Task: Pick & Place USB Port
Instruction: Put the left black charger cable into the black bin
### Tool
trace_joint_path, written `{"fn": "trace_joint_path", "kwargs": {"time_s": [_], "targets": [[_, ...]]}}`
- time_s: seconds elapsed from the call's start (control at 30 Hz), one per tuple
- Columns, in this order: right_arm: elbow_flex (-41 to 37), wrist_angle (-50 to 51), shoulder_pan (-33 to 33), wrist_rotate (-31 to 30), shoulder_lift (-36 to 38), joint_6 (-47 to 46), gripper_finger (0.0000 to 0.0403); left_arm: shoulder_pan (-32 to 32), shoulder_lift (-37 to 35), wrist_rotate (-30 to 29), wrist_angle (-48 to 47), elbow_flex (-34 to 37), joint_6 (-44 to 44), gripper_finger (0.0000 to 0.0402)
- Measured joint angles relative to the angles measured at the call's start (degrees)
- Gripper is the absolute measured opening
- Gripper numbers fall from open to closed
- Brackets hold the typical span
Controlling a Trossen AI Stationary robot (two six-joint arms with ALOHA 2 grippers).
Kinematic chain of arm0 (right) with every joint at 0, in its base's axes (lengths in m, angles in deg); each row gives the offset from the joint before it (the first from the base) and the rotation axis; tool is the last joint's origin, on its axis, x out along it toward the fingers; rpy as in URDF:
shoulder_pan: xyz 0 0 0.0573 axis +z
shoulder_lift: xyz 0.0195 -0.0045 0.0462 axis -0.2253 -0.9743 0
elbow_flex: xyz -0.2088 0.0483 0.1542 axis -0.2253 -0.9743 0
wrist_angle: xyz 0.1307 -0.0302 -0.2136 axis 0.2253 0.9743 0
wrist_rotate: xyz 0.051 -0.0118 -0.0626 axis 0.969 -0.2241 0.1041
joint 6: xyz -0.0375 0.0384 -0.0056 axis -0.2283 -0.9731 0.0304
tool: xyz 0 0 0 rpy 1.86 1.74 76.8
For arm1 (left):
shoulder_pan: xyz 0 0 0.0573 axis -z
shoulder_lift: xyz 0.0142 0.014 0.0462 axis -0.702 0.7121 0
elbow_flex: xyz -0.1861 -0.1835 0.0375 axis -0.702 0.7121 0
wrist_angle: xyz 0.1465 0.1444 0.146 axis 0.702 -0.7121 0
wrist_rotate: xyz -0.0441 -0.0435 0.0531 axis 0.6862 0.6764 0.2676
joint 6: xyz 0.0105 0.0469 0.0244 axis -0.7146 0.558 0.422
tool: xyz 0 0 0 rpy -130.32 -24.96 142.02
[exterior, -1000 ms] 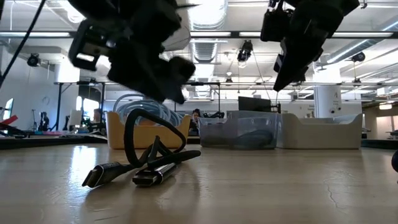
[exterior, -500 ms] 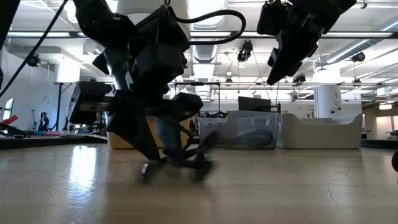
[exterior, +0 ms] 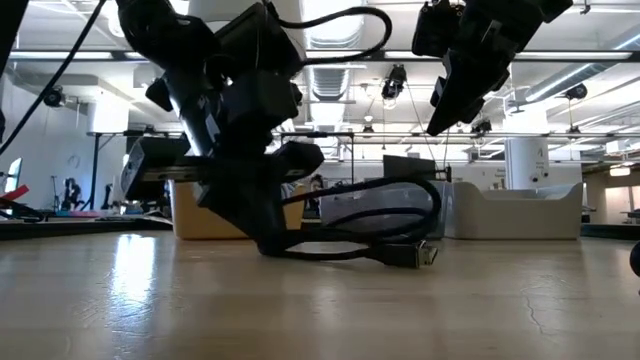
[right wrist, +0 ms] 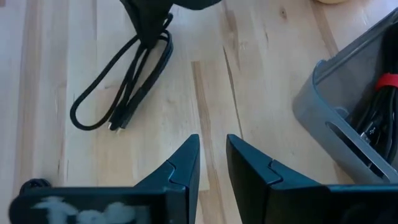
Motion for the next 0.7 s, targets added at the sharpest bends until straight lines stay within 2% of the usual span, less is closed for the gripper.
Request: {"fn": "trace_joint_path", "kwargs": {"time_s": [0.1,0.37,0.5,0.7], "targets": [[-0.02,0.02,0.02,-0.02,0.00,-0.01,0.0071,0.02,-2.13,-1.94,-0.17,0.06,0.64,0.0023],[-0.56,3.79,2.00,1.02,0.12,-3.73,0.0064,-1.60,-10.90,-13.21,-1.64,0.04,5.22,0.0017],[-0.63,9.43,4.89,1.81,0.33,-6.89,0.0065,-4.61,-14.15,-14.46,-4.85,0.00,6.88,0.0017],[-0.92,8.77,8.55,1.72,0.33,-10.07,0.0059,-9.52,-14.67,-15.31,-4.36,-4.20,9.79,0.0017]]}}
